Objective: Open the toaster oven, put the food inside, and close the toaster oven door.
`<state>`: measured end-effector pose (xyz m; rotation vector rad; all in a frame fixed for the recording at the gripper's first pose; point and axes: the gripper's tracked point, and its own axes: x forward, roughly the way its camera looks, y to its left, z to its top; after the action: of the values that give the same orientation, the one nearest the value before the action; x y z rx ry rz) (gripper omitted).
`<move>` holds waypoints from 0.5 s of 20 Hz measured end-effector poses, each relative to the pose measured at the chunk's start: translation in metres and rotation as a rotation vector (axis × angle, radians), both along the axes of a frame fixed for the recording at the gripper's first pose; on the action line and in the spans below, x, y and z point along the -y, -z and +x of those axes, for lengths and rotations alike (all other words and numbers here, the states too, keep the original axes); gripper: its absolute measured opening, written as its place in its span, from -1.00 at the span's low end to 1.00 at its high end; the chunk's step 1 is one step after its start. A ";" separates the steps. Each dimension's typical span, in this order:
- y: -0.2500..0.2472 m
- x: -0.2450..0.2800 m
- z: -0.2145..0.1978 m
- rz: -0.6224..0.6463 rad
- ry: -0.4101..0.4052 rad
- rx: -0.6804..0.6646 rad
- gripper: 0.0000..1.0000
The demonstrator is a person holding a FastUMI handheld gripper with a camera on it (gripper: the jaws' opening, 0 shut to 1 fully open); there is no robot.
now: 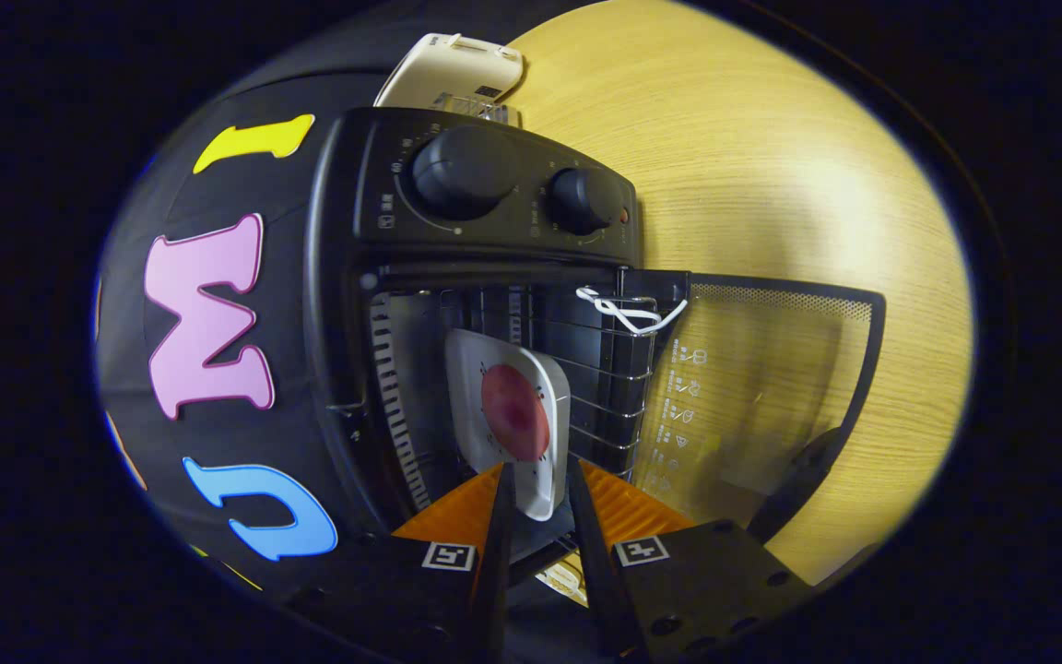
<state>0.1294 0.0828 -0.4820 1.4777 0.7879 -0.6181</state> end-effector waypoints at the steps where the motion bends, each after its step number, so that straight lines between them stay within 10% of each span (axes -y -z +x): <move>1: -0.011 -0.004 -0.010 -0.028 -0.068 0.012 -0.19; 2: -0.021 -0.007 -0.019 -0.068 -0.148 0.031 -0.19; 5: -0.045 0.005 -0.060 -0.236 -0.334 0.023 0.93; 10: -0.052 -0.017 -0.128 -0.426 -0.714 -0.021 0.97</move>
<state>0.0009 0.0998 -0.4295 0.7252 1.0489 -0.2292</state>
